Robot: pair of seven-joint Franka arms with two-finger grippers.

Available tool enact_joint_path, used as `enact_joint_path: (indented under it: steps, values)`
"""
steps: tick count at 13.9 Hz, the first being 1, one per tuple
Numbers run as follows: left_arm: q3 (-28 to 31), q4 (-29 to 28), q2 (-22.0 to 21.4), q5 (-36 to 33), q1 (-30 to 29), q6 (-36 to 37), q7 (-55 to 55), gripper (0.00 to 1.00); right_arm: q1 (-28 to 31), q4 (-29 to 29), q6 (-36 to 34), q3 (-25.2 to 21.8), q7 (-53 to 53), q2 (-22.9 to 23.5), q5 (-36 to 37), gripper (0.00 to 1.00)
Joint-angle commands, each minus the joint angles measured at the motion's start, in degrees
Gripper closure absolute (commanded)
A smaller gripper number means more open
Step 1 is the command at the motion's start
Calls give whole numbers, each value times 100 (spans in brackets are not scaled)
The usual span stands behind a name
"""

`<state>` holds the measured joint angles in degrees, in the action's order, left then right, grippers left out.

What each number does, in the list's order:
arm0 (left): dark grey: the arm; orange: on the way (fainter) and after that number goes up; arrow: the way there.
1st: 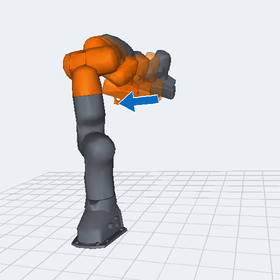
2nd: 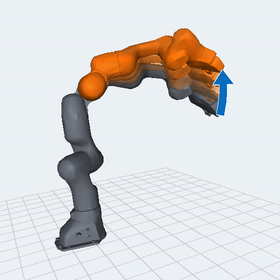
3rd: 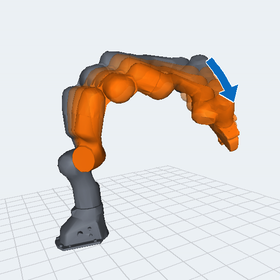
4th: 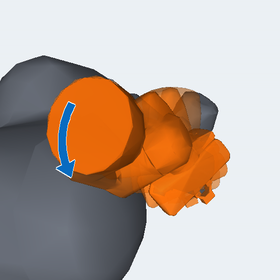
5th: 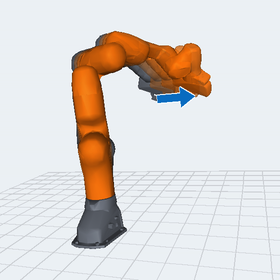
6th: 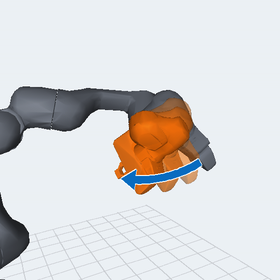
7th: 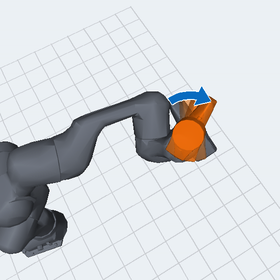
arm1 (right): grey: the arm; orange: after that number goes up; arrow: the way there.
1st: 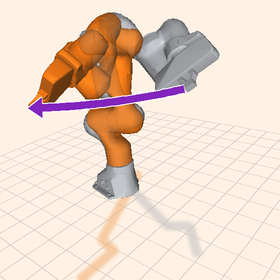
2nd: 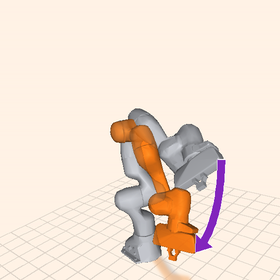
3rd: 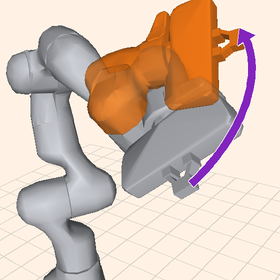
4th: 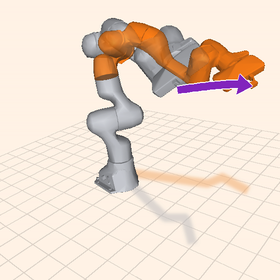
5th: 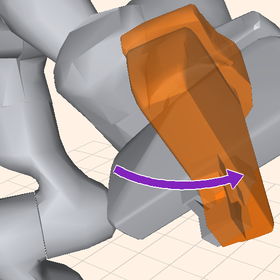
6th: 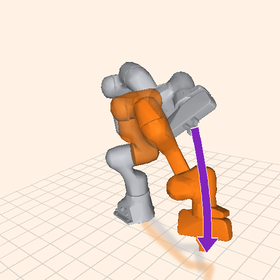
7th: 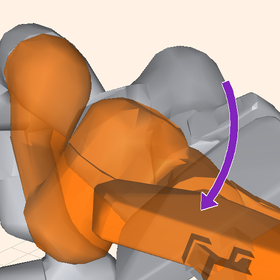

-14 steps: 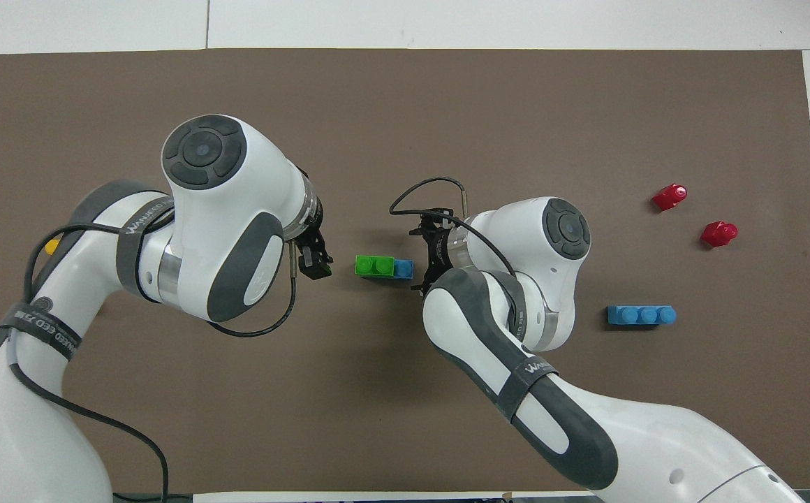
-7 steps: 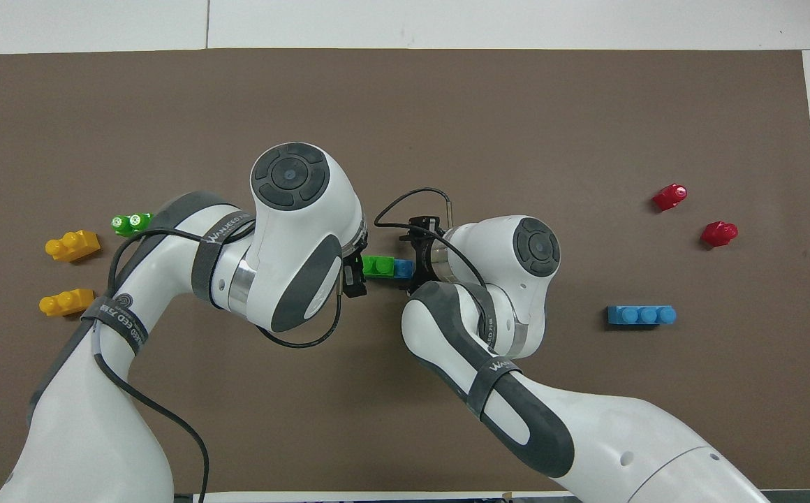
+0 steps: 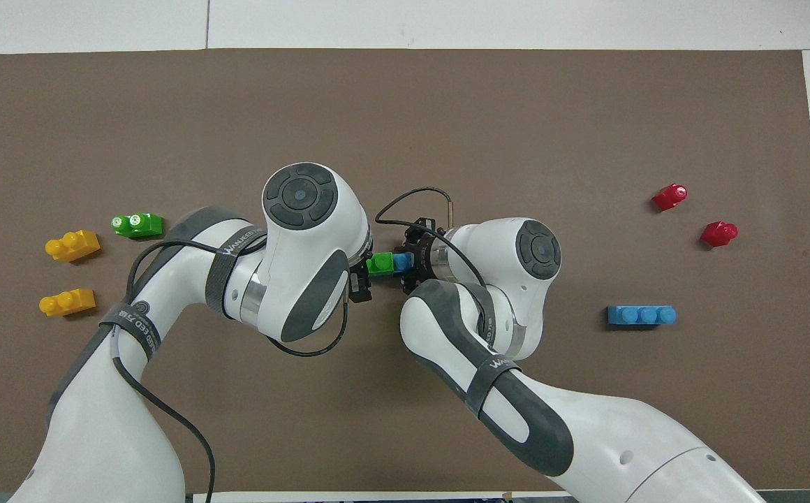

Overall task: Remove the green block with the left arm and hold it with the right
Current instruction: 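Grasp the green block with the left gripper while the right gripper grasps blue, then pull the green block off the blue block with the left gripper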

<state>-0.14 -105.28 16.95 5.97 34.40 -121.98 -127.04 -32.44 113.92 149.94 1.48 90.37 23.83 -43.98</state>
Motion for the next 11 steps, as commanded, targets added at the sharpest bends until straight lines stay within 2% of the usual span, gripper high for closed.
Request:
enact_joint_path:
  steps: [1,11]
  values:
    - [75,-229,-86,-61,102,-308,-93,0,-79,7,246,1,24,43,-198,100]
    - [75,-616,-25,-61,269,-879,-181,0,-88,7,449,1,16,157,-374,100]
